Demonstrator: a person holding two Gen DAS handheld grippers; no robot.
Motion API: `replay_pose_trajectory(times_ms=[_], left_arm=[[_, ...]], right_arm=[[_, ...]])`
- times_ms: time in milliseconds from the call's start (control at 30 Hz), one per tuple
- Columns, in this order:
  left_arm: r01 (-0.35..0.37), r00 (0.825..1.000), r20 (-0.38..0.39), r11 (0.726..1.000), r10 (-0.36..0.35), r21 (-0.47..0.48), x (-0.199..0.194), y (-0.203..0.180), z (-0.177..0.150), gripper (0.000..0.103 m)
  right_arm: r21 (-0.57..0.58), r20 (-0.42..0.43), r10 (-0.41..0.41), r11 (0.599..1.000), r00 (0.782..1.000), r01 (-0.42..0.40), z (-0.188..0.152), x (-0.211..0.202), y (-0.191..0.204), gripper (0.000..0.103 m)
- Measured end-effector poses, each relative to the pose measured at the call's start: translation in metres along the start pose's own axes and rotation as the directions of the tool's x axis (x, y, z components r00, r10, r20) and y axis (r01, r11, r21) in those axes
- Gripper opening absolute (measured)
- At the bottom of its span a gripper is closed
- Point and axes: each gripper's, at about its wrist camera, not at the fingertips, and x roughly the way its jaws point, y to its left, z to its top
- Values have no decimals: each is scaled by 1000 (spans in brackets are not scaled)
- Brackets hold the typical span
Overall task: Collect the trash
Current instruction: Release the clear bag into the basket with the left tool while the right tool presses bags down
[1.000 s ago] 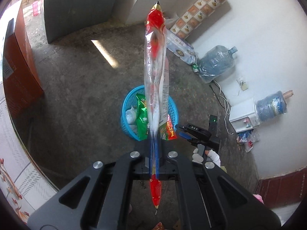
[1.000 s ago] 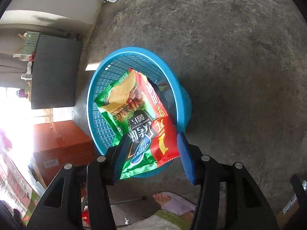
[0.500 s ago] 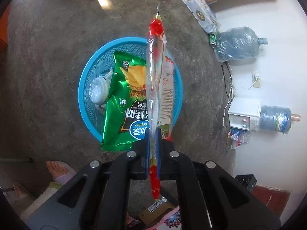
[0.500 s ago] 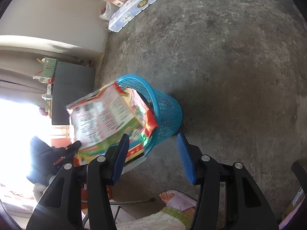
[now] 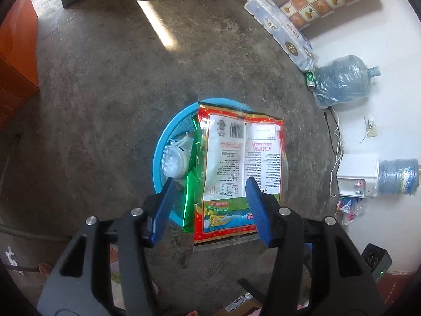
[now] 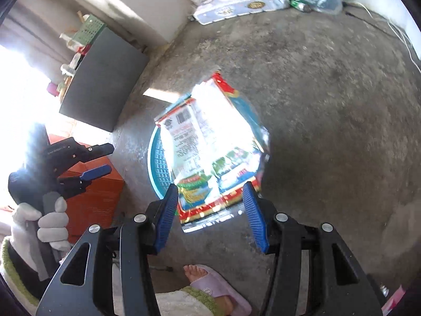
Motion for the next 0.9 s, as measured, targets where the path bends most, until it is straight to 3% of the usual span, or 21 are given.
replay_pose_trajectory(times_ms=[67, 133, 300, 433, 500, 600, 767, 833, 900], left_arm=[[5, 999, 34, 1000, -6, 20, -35, 0, -3, 52], [40, 996, 82, 996, -47, 82, -80, -1, -15, 52], [149, 970, 171, 976, -176, 156, -202, 34, -82, 54], [56, 951, 296, 991, -89, 118, -272, 96, -154, 55], [-16, 941, 338, 999, 3, 36, -294, 133, -190, 55], [-94, 919, 370, 988, 133, -121, -320, 178, -238, 55], [-61, 897, 402, 953, 183, -298, -347, 223, -288, 55], [-60, 893, 404, 942, 198, -330, -351, 232, -296, 55], [-53, 890, 408, 935, 203, -350, -354, 238, -300, 55]], right_arm=[[-100, -41, -62, 993, 997, 57, 15, 31, 27, 47], [-145, -113, -130, 983, 985, 113, 26, 77, 36, 37], [-163, -305, -344, 938, 888, 307, 43, 190, 17, 24], [-160, -371, -398, 917, 839, 365, 52, 231, 11, 23], [-172, -393, -426, 905, 815, 390, 54, 249, 9, 23], [-181, -404, -464, 886, 789, 428, 56, 268, 7, 23], [-163, -474, -502, 857, 723, 488, 47, 291, -10, 13], [-176, -471, -515, 850, 716, 496, 46, 290, -5, 13], [-165, -478, -491, 865, 729, 474, 47, 282, 2, 14]])
